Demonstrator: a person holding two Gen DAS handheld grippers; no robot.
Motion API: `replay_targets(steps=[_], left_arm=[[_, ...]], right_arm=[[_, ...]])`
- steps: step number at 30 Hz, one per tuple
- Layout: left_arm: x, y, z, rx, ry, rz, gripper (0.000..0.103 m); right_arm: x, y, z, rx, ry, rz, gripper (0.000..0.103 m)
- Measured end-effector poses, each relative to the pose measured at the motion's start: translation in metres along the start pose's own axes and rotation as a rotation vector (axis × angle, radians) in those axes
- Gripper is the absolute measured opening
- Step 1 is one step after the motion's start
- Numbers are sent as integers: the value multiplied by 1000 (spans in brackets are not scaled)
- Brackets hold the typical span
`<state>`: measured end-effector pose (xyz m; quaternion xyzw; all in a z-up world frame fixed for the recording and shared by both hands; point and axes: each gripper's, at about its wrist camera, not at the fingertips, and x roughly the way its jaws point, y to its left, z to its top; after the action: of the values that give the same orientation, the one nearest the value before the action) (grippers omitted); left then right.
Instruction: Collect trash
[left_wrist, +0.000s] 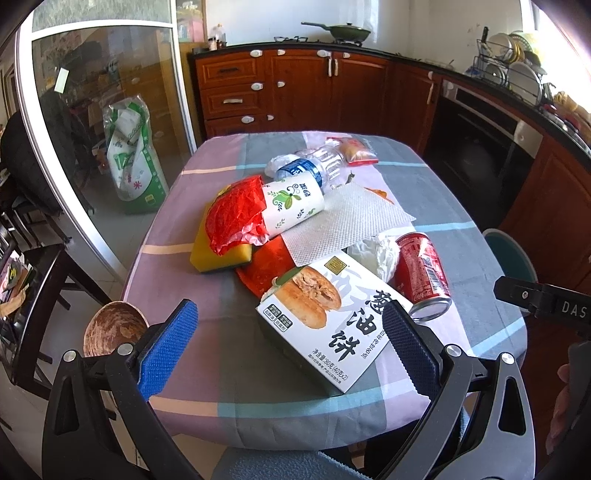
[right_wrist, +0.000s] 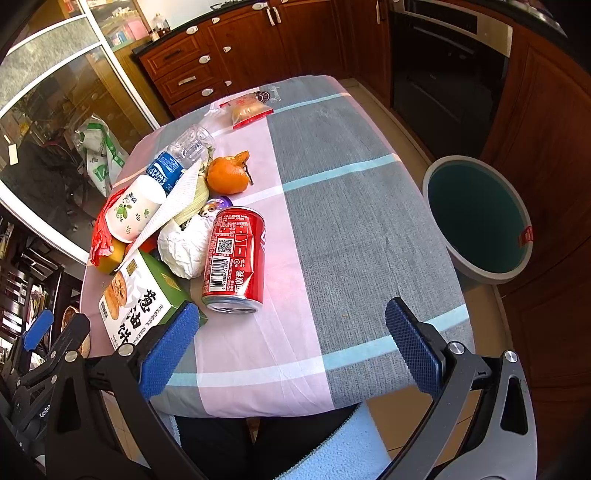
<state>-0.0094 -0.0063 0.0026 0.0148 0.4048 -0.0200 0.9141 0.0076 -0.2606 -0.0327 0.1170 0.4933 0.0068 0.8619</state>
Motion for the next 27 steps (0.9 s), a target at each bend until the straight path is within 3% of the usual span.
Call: replay_targets(steps=[27], left_arm=[[6,3,0,-20,35,-29,100]], right_arm=[[-2,6,4,-18,2,-22,97]])
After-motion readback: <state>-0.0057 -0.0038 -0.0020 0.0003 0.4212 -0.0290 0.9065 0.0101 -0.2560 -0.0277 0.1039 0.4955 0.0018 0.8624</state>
